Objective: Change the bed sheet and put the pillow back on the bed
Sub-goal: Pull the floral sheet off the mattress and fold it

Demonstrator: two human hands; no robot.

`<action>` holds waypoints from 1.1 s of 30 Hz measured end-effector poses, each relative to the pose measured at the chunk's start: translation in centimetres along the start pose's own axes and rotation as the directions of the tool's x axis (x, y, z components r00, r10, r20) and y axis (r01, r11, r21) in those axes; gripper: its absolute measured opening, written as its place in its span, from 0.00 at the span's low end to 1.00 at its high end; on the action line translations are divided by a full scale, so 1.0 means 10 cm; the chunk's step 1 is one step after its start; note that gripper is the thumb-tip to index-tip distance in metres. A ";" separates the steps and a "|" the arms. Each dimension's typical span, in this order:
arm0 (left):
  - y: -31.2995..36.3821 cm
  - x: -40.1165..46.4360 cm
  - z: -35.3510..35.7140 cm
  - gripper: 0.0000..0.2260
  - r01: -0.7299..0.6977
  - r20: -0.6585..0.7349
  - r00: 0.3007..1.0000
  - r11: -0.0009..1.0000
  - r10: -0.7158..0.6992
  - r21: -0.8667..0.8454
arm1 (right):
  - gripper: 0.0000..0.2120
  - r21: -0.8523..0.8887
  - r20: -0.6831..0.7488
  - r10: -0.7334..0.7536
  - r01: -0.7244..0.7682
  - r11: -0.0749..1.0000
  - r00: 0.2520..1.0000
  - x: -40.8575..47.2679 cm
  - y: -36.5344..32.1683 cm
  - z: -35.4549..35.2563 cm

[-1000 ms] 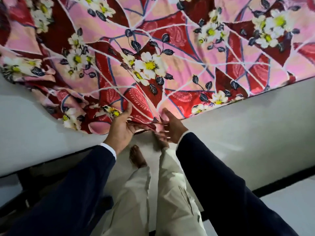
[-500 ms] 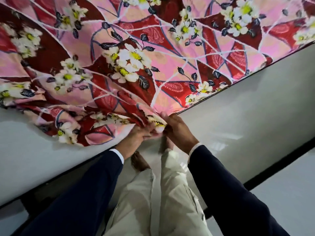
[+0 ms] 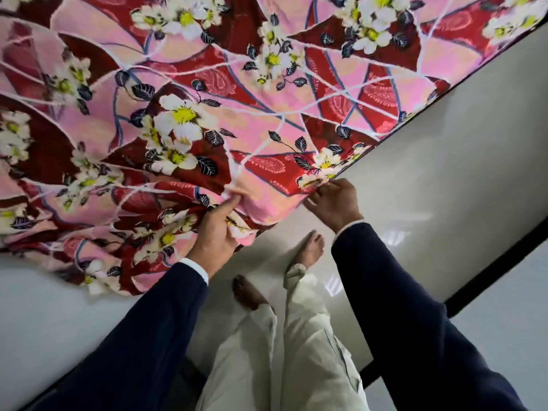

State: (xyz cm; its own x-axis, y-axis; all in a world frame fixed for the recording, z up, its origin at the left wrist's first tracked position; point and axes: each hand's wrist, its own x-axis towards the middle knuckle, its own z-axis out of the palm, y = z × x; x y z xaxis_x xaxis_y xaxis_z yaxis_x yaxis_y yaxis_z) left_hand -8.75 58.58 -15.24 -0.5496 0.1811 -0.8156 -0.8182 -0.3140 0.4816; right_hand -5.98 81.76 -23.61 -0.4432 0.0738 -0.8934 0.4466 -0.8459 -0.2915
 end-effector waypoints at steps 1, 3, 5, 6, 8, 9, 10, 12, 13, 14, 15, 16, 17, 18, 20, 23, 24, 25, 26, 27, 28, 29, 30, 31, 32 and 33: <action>0.00 0.02 -0.01 0.10 0.008 -0.008 1.000 1.000 -0.008 0.015 | 0.11 0.017 -0.033 -0.010 0.010 1.000 0.999 0.05 -0.06 0.08; -0.01 0.09 0.07 0.10 0.007 -0.029 1.000 1.000 -0.006 0.029 | 0.17 -0.061 -0.106 -0.041 0.035 0.998 0.993 0.14 -0.12 0.22; -0.02 0.14 0.21 0.11 0.017 -0.009 1.000 1.000 -0.017 0.001 | 0.18 -0.173 -0.112 -0.062 0.042 0.984 0.992 0.19 -0.13 0.25; -0.04 0.17 0.29 0.10 0.031 0.032 0.999 0.998 -0.032 0.052 | 0.17 -0.224 -0.074 -0.085 0.066 0.972 0.994 0.12 -0.16 0.24; -0.18 0.29 0.37 0.10 0.064 0.153 0.978 0.897 -0.144 0.438 | 0.12 -0.274 0.061 -0.085 0.099 0.957 0.994 -0.10 -0.22 0.15; -0.27 0.30 0.42 0.14 0.070 0.212 0.941 0.765 -0.263 0.640 | 0.11 -0.305 0.125 -0.079 0.114 0.945 0.989 -0.23 -0.25 0.07; -0.33 0.28 0.55 0.20 0.076 0.238 0.900 0.670 -0.365 0.738 | 0.10 -0.345 0.177 -0.068 0.126 0.930 0.982 -0.35 -0.32 -0.03; -0.44 0.31 0.90 0.40 0.101 0.302 0.878 0.759 -0.372 0.643 | 0.13 -0.413 0.280 -0.055 0.172 0.894 0.958 -0.53 -0.50 -0.16; -0.48 0.39 1.04 0.45 0.110 0.321 0.894 0.848 -0.312 0.518 | 0.16 -0.448 0.337 -0.051 0.208 0.870 0.940 -0.58 -0.62 -0.18; -0.50 0.46 1.21 0.43 0.117 0.326 0.914 0.928 -0.239 0.354 | 0.17 -0.500 0.379 -0.046 0.247 0.830 0.924 -0.61 -0.73 -0.18; -0.50 0.52 1.40 0.35 0.107 0.318 0.932 0.970 -0.174 0.219 | 0.15 -0.570 0.392 -0.037 0.275 0.774 0.919 -0.62 -0.86 -0.16; -0.48 0.58 1.60 0.25 0.092 0.299 0.945 0.986 -0.131 0.141 | 0.14 -0.639 0.400 -0.026 0.298 0.709 0.916 -0.60 -0.96 -0.13; -0.43 0.64 1.79 0.16 0.076 0.248 0.962 0.985 -0.113 0.154 | 0.15 -0.694 0.417 -0.014 0.328 0.640 0.909 -0.58 -1.06 -0.11; -0.38 0.69 1.96 0.10 0.061 0.181 0.978 0.974 -0.101 0.217 | 0.16 -0.744 0.417 -0.021 0.355 0.566 0.909 -0.51 -1.16 -0.11; -0.27 0.80 2.16 0.08 -0.021 0.105 0.994 0.921 -0.022 0.389 | 0.07 -0.772 0.358 0.030 0.277 0.573 0.933 -0.32 -1.31 -0.22; -0.10 0.88 2.25 0.05 -0.118 0.070 0.993 0.816 0.095 0.566 | 0.10 -0.623 0.164 0.104 0.021 0.782 0.981 0.00 -1.54 -0.48; -0.07 0.88 2.22 0.05 -0.122 0.053 0.992 0.799 0.113 0.589 | 0.11 -0.483 0.101 0.084 -0.025 0.875 0.991 0.11 -1.61 -0.55; -0.04 0.89 2.21 0.06 -0.128 0.056 0.991 0.788 0.118 0.602 | 0.13 -0.291 0.048 0.063 -0.047 0.956 0.997 0.18 -1.68 -0.58; -0.05 0.93 2.17 0.08 -0.130 0.075 0.991 0.780 0.106 0.612 | 0.18 -0.093 0.010 0.039 -0.038 0.995 0.999 0.29 -1.76 -0.59; -0.08 0.97 2.12 0.10 -0.132 0.100 0.991 0.766 0.089 0.629 | 0.22 0.021 -0.010 0.003 -0.002 1.000 1.000 0.36 -1.85 -0.54; -0.12 1.00 2.10 0.11 -0.113 0.095 0.993 0.760 0.067 0.641 | 0.25 0.076 -0.033 -0.045 0.047 0.996 0.998 0.44 -1.95 -0.47; -0.17 1.04 2.05 0.11 -0.088 0.068 0.996 0.757 0.057 0.647 | 0.25 0.075 -0.069 -0.104 0.109 0.991 0.992 0.48 -2.05 -0.38; -0.22 1.10 2.03 0.12 -0.062 0.036 0.998 0.760 0.052 0.647 | 0.22 0.046 -0.108 -0.166 0.171 0.984 0.980 0.55 -2.15 -0.32; -0.25 1.14 2.05 0.12 -0.043 0.019 0.999 0.765 0.041 0.642 | 0.20 -0.007 -0.141 -0.214 0.215 0.977 0.967 0.57 -2.26 -0.27; -0.28 1.20 2.10 0.12 -0.031 0.043 0.999 0.776 0.004 0.629 | 0.17 -0.053 -0.134 -0.264 0.259 0.964 0.955 0.58 -2.36 -0.25; -0.28 1.25 2.17 0.13 -0.005 0.086 0.995 0.801 -0.058 0.598 | 0.15 -0.104 -0.064 -0.317 0.310 0.945 0.946 0.54 -2.46 -0.25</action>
State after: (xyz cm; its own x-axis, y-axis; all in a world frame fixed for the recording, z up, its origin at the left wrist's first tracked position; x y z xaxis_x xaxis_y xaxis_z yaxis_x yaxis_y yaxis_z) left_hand -16.98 81.99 -19.86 -0.5140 0.2787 -0.8113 -0.7538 0.3047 0.5822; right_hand -17.47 104.26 -22.14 -0.5111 0.3722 -0.7748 0.3657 -0.7216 -0.5879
